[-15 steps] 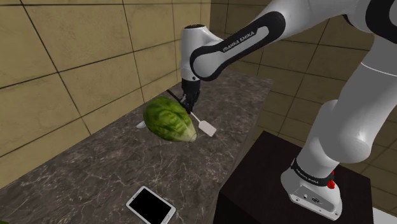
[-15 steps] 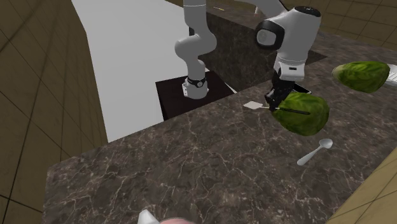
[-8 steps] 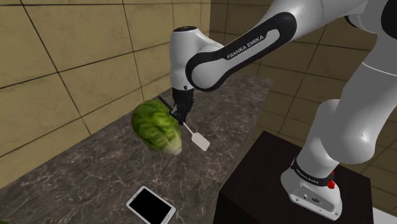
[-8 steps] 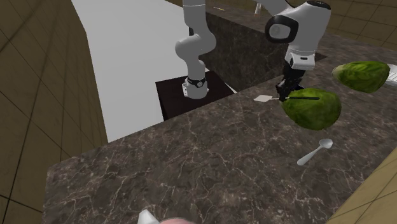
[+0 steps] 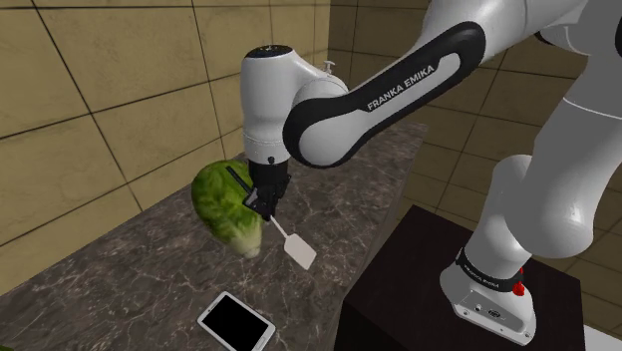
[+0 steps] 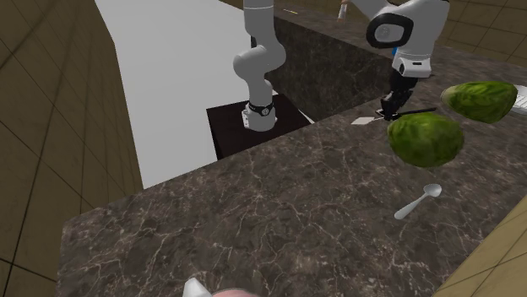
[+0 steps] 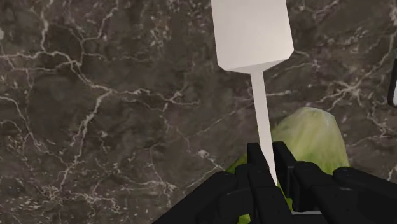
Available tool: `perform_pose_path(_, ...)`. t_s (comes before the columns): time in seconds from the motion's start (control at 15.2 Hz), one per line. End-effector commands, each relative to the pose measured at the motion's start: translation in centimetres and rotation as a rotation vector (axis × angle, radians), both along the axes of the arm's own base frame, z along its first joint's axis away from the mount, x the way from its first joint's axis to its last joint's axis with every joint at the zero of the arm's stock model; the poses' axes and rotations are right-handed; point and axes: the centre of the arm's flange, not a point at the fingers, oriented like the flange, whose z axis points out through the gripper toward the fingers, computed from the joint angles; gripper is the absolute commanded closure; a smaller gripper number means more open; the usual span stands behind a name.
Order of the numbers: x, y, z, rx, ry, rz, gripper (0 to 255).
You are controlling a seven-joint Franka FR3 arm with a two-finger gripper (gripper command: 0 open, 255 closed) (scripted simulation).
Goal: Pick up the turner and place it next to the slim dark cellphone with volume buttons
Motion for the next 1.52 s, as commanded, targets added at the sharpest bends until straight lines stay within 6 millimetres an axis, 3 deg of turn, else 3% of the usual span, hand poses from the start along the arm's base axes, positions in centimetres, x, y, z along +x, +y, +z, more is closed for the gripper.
perform_pose_path(0.0,-0.1,0.4,-2.1,-0.011,0.026,-0.002,255)
perform_pose_path(0.79,-0.1,0.4,-8.4,-0.011,0.026,-0.002,255)
perform_pose_path(1.25,-0.1,0.4,-8.4,-0.011,0.026,-0.002,255)
perform_pose_path(1.32,-0.1,0.4,-8.4,-0.011,0.026,-0.002,0)
perform_pose_path(1.45,-0.1,0.4,-8.5,-0.011,0.026,-0.002,0)
